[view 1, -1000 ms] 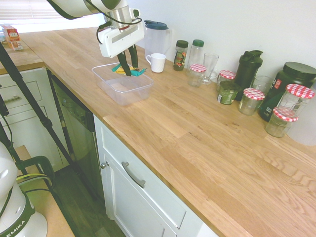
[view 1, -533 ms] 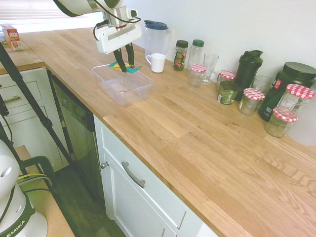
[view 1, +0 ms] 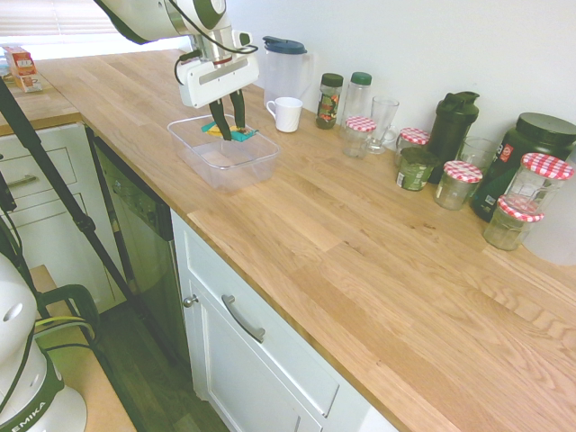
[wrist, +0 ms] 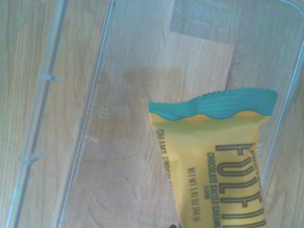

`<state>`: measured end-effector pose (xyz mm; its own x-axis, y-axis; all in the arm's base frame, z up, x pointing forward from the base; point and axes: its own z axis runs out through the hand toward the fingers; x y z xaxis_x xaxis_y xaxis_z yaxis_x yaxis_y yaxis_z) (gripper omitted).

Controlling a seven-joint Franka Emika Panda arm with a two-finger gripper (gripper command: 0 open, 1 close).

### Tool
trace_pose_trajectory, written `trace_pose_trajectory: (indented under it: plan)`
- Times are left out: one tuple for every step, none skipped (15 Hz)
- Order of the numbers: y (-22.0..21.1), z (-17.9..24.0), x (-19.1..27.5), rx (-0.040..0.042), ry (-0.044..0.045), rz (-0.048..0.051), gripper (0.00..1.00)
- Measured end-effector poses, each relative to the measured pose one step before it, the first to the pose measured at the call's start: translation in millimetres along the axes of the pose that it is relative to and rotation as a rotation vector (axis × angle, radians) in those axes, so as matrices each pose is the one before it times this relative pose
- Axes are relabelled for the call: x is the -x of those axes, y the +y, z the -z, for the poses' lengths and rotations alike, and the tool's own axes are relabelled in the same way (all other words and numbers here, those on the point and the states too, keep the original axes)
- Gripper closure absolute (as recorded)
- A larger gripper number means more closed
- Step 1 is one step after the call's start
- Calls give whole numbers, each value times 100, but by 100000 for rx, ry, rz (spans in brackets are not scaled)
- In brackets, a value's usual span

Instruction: Put the protein bar into the container

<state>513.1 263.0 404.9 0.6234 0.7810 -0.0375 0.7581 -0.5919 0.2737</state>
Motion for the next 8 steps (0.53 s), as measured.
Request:
trace_pose_trajectory:
  plan:
    - [-146, -327, -408, 336, -305, -514, 0]
    - [-162, -256, -249, 290, -272, -542, 0]
    - [-245, -129, -251, -188, 26, -247, 0]
    - [-202, 60, -273, -51, 296, -168, 0]
    - [-70, 166, -149, 104, 364, -52, 0]
    - [8, 153, -134, 96, 351, -44, 0]
    - [-9, 79, -118, 31, 227, -154, 0]
    - [42, 56, -57, 37, 149, -136, 0]
